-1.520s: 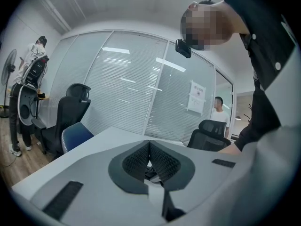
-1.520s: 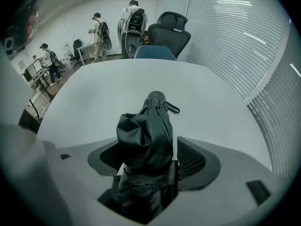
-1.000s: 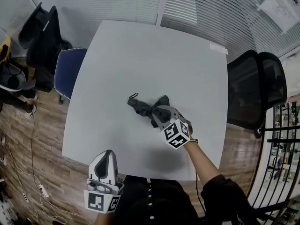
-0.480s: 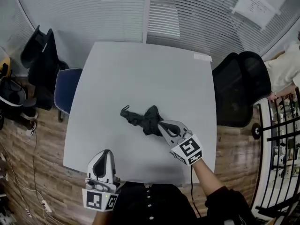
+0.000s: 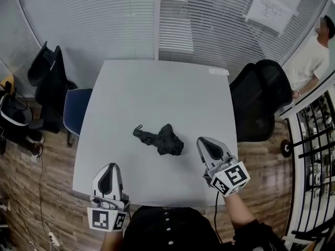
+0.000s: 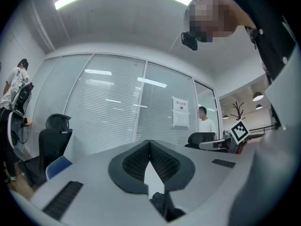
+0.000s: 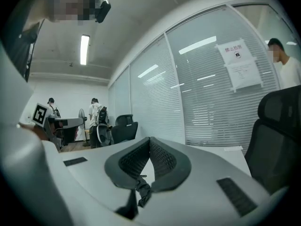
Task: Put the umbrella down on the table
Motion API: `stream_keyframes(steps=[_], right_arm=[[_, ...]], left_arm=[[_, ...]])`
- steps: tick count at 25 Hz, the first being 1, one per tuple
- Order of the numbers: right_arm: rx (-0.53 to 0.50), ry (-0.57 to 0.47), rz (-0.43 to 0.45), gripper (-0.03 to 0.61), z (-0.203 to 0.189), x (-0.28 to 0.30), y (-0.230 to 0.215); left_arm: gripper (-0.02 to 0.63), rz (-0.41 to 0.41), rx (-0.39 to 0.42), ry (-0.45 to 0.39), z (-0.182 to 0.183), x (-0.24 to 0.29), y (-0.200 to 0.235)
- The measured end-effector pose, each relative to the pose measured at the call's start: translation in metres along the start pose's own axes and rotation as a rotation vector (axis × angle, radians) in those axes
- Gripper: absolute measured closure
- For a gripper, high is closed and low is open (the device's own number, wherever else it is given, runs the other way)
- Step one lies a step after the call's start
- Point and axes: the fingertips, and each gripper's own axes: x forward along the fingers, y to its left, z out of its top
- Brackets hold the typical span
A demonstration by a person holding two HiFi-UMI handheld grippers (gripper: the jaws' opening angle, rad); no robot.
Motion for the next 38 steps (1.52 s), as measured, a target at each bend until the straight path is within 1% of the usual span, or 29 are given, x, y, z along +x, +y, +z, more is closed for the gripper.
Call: stream_keyframes(steps=[4,8,12,15,21,27,31,34,38], right_arm=[[-0.012,-0.073,-0.083,0.551,0.02,-0.027,-0.009],[-0.044,-0.124,-0.155,0.551,0.036,-0.052,-0.013],[-0.049,-0.175,-0.213,0.549,0.048,-0.078,-0.018],[-0.044,-0.209,-0.256,0.549,0.055,-0.098,-0.022],[-0.055,-0.23,-0.334,0.549,0.058,-0.131,-0.031],[-0.051,-0.245,-0.404,0.549,0.055,-0.153,-0.04],[-0.051,-0.243,-0.42,0.549,0.053,-0.156,-0.041],[-0.071,-0.23,-0.404,0.549,0.052,-0.153,-0.038],[-0.073,-0.228,-0.38,0.55,0.053,-0.148,-0.033]], left_arm=[[0.598,-0.003,0.021,-0.026,0.009,-0.001,0.002],[0.598,-0.006,0.029,-0.045,0.021,-0.003,0.001],[0.598,-0.005,0.037,-0.069,0.031,-0.007,0.001],[0.598,0.004,0.047,-0.072,0.034,-0.012,0.004],[0.598,0.035,0.064,-0.075,0.038,-0.025,0.012],[0.598,0.077,0.081,-0.061,0.038,-0.04,0.026],[0.598,0.094,0.087,-0.057,0.037,-0.045,0.031],[0.598,0.093,0.086,-0.063,0.038,-0.046,0.028],[0.598,0.089,0.087,-0.061,0.038,-0.046,0.025]])
